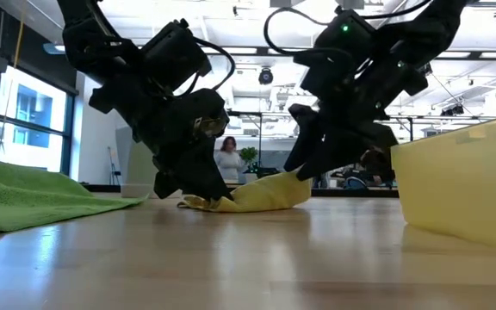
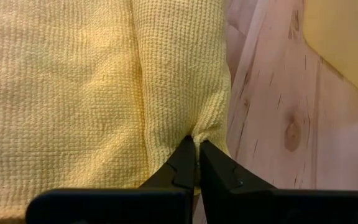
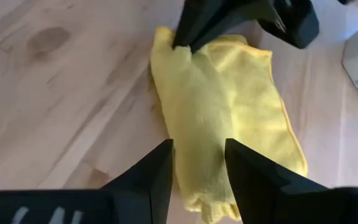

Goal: Roll microfiber towels into tight, uniform cylinder then place into a basket
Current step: Roll the yellow towel

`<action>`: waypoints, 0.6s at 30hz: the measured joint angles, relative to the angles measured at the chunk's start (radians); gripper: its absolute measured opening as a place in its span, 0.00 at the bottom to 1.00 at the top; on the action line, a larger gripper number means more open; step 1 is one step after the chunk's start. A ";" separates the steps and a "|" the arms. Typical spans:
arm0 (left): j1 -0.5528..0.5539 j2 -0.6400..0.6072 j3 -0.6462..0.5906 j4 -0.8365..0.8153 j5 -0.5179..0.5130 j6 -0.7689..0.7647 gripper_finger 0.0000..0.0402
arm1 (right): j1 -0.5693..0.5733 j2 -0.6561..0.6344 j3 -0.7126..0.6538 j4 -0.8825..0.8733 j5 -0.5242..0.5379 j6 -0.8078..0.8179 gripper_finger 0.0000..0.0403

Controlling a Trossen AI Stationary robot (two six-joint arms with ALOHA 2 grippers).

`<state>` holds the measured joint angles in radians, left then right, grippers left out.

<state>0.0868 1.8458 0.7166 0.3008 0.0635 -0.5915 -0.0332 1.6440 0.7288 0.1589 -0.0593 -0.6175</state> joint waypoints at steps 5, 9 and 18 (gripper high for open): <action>-0.002 0.000 0.000 0.000 0.000 0.000 0.00 | -0.016 -0.003 0.000 -0.004 0.000 0.037 0.34; -0.002 0.000 0.000 0.000 0.000 0.007 0.00 | 0.016 -0.045 0.000 -0.014 -0.003 0.059 0.34; 0.000 0.002 0.000 0.008 0.004 0.038 0.00 | 0.012 0.022 0.000 -0.029 -0.005 0.068 0.34</action>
<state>0.0868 1.8477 0.7162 0.3092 0.0677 -0.5537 -0.0214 1.6664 0.7288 0.1298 -0.0642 -0.5495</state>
